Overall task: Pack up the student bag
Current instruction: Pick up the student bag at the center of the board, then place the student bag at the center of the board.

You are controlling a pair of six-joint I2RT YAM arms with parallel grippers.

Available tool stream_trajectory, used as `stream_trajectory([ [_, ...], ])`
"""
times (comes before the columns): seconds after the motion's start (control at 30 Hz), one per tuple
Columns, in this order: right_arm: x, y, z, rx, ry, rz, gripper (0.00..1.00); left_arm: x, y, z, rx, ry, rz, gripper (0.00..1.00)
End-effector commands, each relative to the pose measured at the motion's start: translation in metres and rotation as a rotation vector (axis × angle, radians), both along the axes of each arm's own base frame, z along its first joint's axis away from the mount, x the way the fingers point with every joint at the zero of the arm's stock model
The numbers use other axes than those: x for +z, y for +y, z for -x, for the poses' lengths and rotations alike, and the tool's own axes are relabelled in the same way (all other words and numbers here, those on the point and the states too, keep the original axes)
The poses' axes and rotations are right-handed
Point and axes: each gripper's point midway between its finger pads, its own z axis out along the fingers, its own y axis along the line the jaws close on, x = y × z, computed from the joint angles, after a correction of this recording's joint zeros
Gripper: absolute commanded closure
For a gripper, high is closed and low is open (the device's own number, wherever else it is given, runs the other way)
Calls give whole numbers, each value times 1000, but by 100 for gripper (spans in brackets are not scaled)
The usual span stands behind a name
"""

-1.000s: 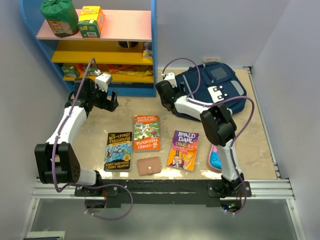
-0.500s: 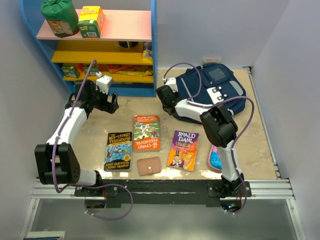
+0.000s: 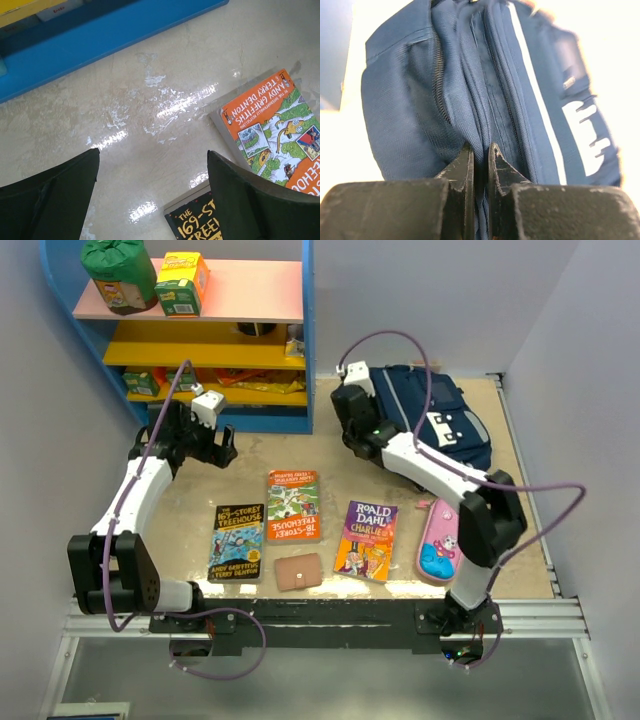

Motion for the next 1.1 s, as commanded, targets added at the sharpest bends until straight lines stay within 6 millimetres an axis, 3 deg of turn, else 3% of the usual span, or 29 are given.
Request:
stream_trajectory([
  [0.0,135,-15,16,3,-276,27,100,17,-1,2,-10,-44,13,9],
  [0.03,152,-16,25,29,-295,50,100,17,-1,3,-8,-42,16,10],
  [0.1,163,5,43,116,-315,60,100,18,-3,5,-16,-40,22,10],
  [0.13,179,7,56,157,-338,76,100,19,-3,5,-16,-38,25,11],
  [0.17,183,28,74,228,-349,79,100,19,-4,6,-18,-38,25,11],
  [0.23,175,45,98,322,-336,130,100,22,-3,7,-17,-44,27,10],
  [0.27,179,61,122,390,-350,114,100,23,-4,7,-19,-45,26,10],
  [0.33,160,76,146,469,-320,136,100,26,-4,8,-26,-52,23,9],
  [0.37,156,89,169,539,-319,129,100,26,-3,8,-23,-52,21,9],
  [0.4,133,94,182,584,-283,175,100,27,-3,8,-22,-54,18,9],
  [0.47,112,112,215,679,-262,191,100,26,-2,7,-22,-56,12,9],
  [0.53,75,126,243,782,-189,196,100,23,-2,6,-21,-52,7,8],
  [0.63,23,141,272,901,-28,190,100,19,-1,4,-22,-45,3,6],
  [0.67,8,139,277,911,17,204,97,18,0,3,-22,-44,1,5],
  [0.77,-20,147,293,928,122,145,57,17,-3,3,-41,-45,4,1],
  [0.8,-21,150,296,897,138,72,14,16,-4,2,-52,-43,5,0],
  [0.83,-17,151,298,894,137,30,5,15,-4,2,-56,-43,4,0],
  [0.97,20,146,282,771,91,-204,1,8,-12,-2,-93,-24,35,0],
  [1.0,28,136,271,659,71,-292,1,6,-14,-2,-106,-18,44,0],
  [1.03,30,116,244,541,71,-338,1,5,-17,-2,-120,-15,53,0],
  [1.07,29,98,234,468,94,-361,1,2,-24,-2,-150,-5,76,0],
])
